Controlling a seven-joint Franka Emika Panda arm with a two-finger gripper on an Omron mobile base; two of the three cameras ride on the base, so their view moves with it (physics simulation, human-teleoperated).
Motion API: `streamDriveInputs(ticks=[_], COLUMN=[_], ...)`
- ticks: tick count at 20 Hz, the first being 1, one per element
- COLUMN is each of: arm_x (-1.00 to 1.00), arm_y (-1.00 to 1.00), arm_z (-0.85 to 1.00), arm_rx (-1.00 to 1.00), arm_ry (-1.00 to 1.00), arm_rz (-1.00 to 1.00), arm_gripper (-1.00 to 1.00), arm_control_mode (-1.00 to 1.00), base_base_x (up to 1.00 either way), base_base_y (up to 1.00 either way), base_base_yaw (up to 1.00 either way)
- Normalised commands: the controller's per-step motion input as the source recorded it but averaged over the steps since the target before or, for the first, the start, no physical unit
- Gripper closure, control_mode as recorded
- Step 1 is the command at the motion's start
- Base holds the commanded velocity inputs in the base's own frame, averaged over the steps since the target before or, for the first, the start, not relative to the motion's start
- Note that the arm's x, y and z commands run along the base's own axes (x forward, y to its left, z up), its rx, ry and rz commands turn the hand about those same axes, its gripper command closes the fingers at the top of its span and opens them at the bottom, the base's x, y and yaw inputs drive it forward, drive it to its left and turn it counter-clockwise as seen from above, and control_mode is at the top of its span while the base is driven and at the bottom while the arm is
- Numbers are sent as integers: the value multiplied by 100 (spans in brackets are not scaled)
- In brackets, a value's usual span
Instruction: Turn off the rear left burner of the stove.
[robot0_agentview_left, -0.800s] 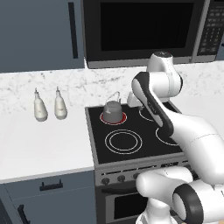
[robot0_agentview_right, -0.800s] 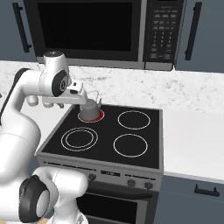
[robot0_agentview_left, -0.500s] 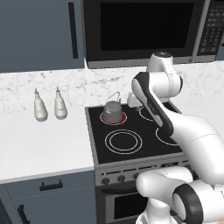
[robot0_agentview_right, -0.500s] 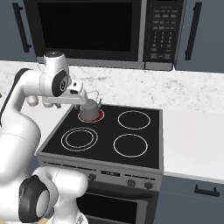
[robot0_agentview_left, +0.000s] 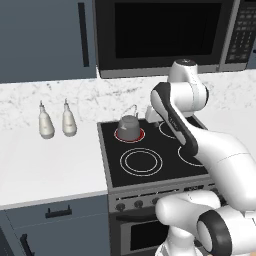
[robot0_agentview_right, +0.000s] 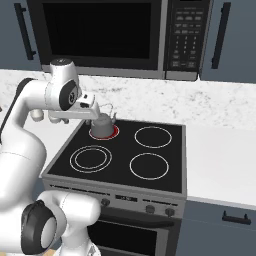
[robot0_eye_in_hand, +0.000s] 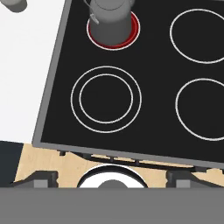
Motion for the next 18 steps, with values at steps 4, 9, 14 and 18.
streamDriveInputs(ticks=[4,9,14,18], arm_x=[0,-38,-50,-22], arm_y=[0,0,-4,-11], arm_z=[0,-1,0,0], arm_rx=[0,0,1,0], arm_ry=[0,0,-3,-2], arm_rz=[0,0,0,-1], arm_gripper=[-100,-100,-100,-100], arm_control_mode=[-100,-100,-100,-100], base_base_x=[0,0,0,0], base_base_y=[0,0,0,0], base_base_yaw=[0,0,0,0])
